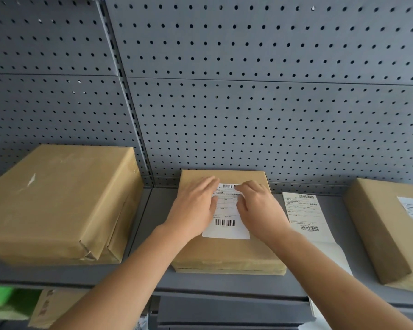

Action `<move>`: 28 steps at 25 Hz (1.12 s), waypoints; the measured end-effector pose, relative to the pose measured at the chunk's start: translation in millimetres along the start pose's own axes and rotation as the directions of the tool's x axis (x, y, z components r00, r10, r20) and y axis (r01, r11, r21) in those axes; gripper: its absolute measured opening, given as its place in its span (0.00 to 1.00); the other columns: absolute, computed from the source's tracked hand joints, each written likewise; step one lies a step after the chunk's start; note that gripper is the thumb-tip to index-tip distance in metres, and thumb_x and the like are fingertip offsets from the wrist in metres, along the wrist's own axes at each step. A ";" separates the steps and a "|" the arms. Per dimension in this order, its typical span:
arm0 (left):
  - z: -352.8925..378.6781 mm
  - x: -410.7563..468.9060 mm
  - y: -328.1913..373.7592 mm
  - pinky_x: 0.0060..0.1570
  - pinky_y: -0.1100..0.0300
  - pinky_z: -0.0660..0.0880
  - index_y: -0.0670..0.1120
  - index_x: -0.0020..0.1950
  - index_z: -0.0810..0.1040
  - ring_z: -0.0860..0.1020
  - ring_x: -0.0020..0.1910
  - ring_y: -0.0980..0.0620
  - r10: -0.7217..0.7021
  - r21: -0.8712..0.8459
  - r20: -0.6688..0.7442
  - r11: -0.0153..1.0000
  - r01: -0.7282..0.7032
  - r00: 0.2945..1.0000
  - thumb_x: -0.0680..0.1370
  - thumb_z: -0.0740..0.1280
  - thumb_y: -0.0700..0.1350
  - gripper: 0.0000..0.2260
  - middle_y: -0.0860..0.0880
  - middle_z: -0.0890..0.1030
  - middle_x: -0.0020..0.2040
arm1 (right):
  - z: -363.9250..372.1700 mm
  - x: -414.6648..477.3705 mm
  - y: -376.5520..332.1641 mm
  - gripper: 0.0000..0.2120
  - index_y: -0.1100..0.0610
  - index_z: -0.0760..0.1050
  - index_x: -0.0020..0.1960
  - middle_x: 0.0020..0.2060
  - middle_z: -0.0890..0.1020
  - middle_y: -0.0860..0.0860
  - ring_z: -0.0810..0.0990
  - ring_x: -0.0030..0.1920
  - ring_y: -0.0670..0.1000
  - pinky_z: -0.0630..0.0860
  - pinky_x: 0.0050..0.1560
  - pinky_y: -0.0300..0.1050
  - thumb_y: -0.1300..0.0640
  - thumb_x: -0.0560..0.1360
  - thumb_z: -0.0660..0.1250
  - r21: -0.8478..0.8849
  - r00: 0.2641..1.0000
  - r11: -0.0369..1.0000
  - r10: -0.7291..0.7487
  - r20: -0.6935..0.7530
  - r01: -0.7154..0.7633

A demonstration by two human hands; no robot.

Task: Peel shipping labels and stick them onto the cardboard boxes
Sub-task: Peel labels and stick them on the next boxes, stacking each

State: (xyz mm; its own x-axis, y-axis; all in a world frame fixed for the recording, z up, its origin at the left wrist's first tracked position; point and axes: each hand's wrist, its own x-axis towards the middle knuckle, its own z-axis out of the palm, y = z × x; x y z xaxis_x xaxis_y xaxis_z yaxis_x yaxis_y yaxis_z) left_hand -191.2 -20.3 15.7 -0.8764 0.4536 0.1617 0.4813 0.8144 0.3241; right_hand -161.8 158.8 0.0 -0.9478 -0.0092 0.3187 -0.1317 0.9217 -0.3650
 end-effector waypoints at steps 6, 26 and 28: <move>12.3 8.7 -8.3 0.81 0.56 0.46 0.45 0.84 0.51 0.49 0.83 0.53 0.067 0.130 0.229 0.987 -0.098 0.971 0.87 0.48 0.52 0.25 0.48 0.51 0.85 | 17.0 7.5 1.7 0.23 0.59 0.64 0.76 0.77 0.66 0.55 0.61 0.78 0.55 0.55 0.77 0.53 0.53 0.84 0.50 -0.127 0.956 0.980 -0.113 0.270 0.152; 6.0 -39.9 -2.8 0.81 0.55 0.43 0.48 0.84 0.46 0.43 0.82 0.59 0.076 0.121 0.225 0.987 -0.105 0.972 0.87 0.44 0.53 0.26 0.52 0.46 0.84 | -4.9 -40.3 -20.1 0.28 0.54 0.54 0.81 0.80 0.57 0.49 0.52 0.80 0.47 0.43 0.77 0.44 0.46 0.83 0.44 -0.072 0.944 0.982 -0.145 0.296 0.173; 7.4 -47.3 0.5 0.81 0.55 0.44 0.48 0.84 0.46 0.43 0.82 0.59 0.084 0.131 0.239 0.984 -0.118 0.967 0.87 0.44 0.53 0.26 0.52 0.45 0.84 | -1.5 -47.0 -24.6 0.28 0.54 0.54 0.81 0.80 0.58 0.49 0.53 0.80 0.47 0.42 0.77 0.44 0.45 0.83 0.43 -0.064 0.937 0.981 -0.154 0.313 0.182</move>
State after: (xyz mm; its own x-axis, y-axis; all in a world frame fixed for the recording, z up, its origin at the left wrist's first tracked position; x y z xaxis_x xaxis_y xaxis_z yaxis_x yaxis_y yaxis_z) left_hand -149.4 -38.6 1.3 -0.8038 0.5936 -0.0392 0.5790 0.7957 0.1778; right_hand -113.6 137.1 -4.7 -0.9590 -0.2717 0.0807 -0.2833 0.9276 -0.2436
